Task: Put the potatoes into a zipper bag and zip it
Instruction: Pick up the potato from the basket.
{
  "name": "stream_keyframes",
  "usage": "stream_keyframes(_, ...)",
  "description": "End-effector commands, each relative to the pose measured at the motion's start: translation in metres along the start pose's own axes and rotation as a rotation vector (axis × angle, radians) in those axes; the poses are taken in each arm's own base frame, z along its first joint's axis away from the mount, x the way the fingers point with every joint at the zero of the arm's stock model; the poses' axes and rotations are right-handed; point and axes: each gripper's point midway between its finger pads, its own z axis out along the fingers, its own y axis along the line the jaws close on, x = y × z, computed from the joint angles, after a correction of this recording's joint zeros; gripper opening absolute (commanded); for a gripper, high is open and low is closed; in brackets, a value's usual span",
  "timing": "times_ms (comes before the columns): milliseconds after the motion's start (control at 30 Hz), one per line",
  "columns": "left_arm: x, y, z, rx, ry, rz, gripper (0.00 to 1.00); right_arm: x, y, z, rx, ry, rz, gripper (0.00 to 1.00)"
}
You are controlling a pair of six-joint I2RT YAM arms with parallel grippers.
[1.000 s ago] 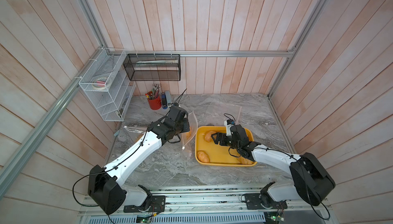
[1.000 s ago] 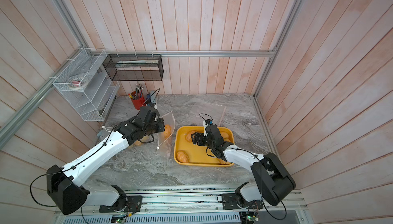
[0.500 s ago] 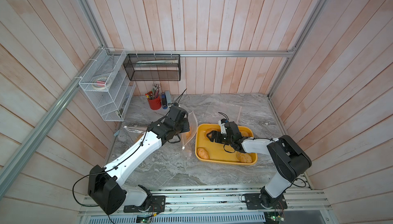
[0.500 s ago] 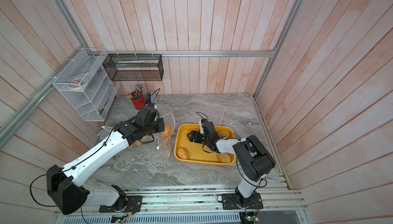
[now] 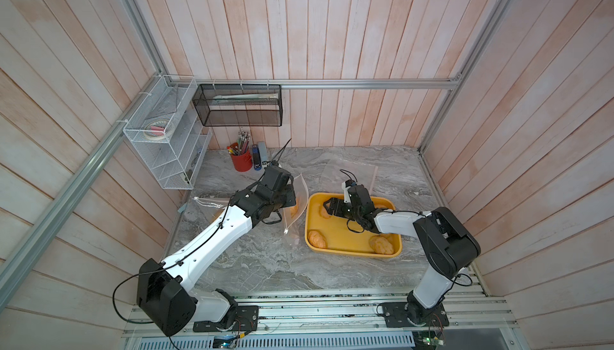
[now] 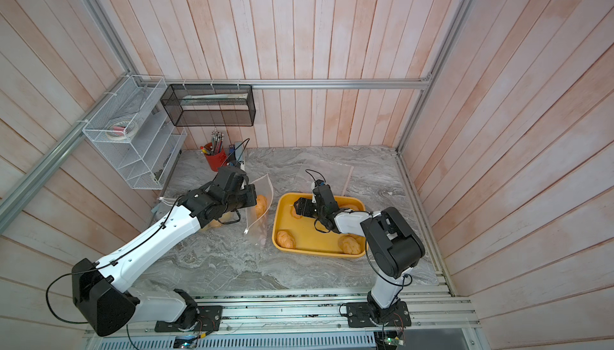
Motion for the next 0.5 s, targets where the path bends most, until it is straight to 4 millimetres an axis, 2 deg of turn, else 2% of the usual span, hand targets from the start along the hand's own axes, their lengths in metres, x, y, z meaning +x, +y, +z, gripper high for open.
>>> stream_keyframes(0,-0.003,0.001,-0.004,0.009,-0.021,-0.009,0.0,0.002,0.002,0.007,-0.011,0.018,0.002,0.78)
stream_keyframes(300,-0.003,0.001,-0.005,0.013,-0.023,-0.01,0.0,0.009,0.02,0.008,-0.104,0.041,0.005,0.77)
stream_keyframes(367,-0.003,0.001,-0.006,0.013,-0.026,-0.01,0.0,0.009,0.02,0.008,-0.1,0.041,0.006,0.73)
stream_keyframes(467,-0.004,0.002,-0.007,0.012,-0.029,-0.01,0.0,0.007,0.021,0.006,-0.1,0.037,0.005,0.56)
